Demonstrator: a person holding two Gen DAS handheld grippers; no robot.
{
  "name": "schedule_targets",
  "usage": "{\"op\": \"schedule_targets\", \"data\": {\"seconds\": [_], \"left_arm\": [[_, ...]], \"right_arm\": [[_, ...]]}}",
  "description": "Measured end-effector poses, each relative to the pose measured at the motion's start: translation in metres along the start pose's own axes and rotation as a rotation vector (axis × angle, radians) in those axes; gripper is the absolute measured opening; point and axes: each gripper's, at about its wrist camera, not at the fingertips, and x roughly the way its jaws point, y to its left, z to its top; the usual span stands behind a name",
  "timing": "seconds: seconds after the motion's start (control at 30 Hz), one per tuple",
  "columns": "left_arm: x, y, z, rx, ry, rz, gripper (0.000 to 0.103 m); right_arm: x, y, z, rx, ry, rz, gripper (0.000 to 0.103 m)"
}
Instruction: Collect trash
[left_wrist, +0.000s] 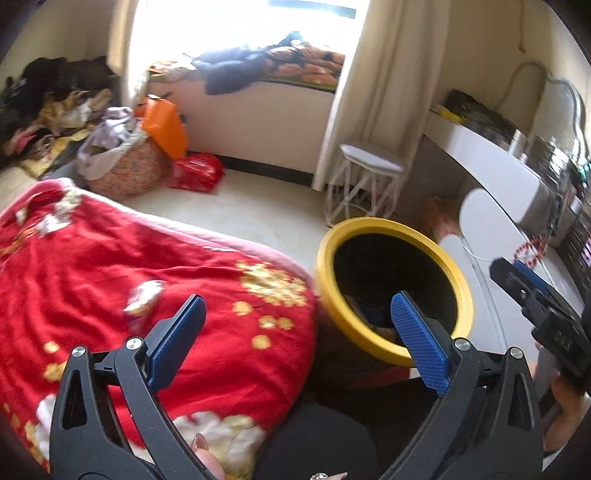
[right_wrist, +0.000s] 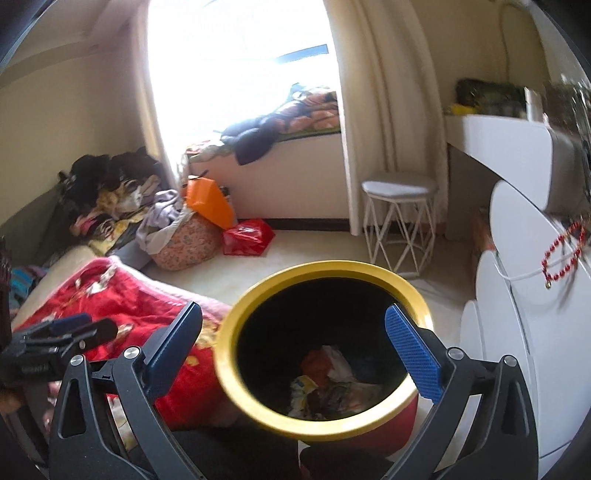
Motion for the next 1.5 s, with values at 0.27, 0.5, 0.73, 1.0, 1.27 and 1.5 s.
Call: {"op": "schedule_targets", "data": {"seconds": [0.27, 0.5, 0.73, 1.0, 1.27, 1.5], "left_arm": [[-0.042, 0.044, -0.018, -0.061, -0.057, 0.11, 0.092], [-0.077, 0.063, -0.033, -0.073, -0.149, 0.196, 0.092], [-0.11, 0.069, -0.05, -0.075, -0.267, 0.224, 0.092], [-0.13, 0.064, -0.065, -0.074, -0.346, 0.233, 0.092], [-0.131, 0.061, -0.067, -0.068, -0.345, 0.218, 0.092], [-0.132, 0.062, -0.068, -0.077, -0.341, 0.214, 0.092]], "right_arm": [[-0.015, 0.042, -0.008, -0.06, -0.022, 0.058, 0.097], [-0.038, 0.08, -0.026, -0.093, -0.084, 0.119, 0.097], [-0.08, 0.103, -0.038, -0.153, -0.289, 0.104, 0.097], [-0.103, 0.095, -0.041, -0.137, -0.402, 0.099, 0.097], [-0.095, 0.098, -0.047, -0.151, -0.365, 0.099, 0.097], [-0.093, 0.097, -0.048, -0.15, -0.355, 0.1, 0.097]]}}
